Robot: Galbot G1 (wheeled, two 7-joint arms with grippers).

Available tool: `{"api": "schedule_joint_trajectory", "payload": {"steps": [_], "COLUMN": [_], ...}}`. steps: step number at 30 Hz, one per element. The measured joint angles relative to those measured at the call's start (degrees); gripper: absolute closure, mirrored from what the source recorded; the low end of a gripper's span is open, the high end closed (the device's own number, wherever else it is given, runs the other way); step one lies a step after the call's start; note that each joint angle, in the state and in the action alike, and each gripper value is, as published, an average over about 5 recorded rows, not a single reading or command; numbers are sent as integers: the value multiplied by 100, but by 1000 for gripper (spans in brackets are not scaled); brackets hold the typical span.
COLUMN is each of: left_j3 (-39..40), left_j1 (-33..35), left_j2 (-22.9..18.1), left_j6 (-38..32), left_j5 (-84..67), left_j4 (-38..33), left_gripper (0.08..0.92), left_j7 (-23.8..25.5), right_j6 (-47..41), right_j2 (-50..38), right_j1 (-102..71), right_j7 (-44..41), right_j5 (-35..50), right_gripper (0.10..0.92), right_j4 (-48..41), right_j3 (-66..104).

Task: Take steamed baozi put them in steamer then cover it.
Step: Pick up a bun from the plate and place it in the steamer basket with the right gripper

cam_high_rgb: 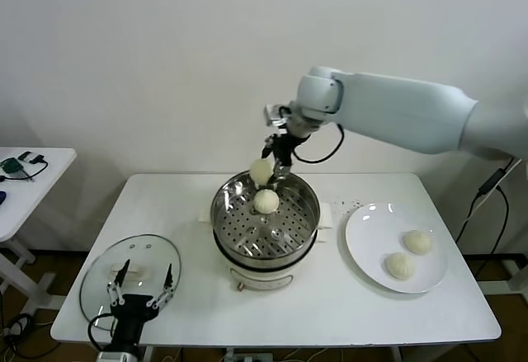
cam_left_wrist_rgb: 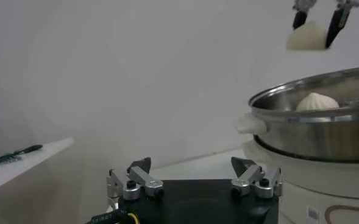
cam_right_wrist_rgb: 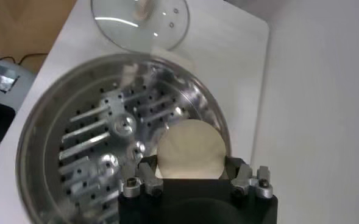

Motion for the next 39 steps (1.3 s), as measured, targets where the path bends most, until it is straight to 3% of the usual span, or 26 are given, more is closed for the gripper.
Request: {"api": "schedule_joint_trajectory", "payload": {"steps": [21,29,39], "left_j3": [-56,-62,-63], "left_j1": [-126,-143,-124], "left_j2": [-2,-8,-7], "left_j6": [46,42,32], "left_j5": [-7,-8,-8], "left_j4": [71,121,133], "left_gripper": [177,177,177], "left_j7": [5,5,3], "right_j6": [-424,-483,-387], "right_j2": [669,643,322], "right_j1": [-844,-1008,-793], "right_j7": [433,487,294], "right_j5": [-176,-214,-277], "right_gripper": [313,211,202], "right_j4": [-32,-6,137], "right_j3": [-249,-179,-75]}}
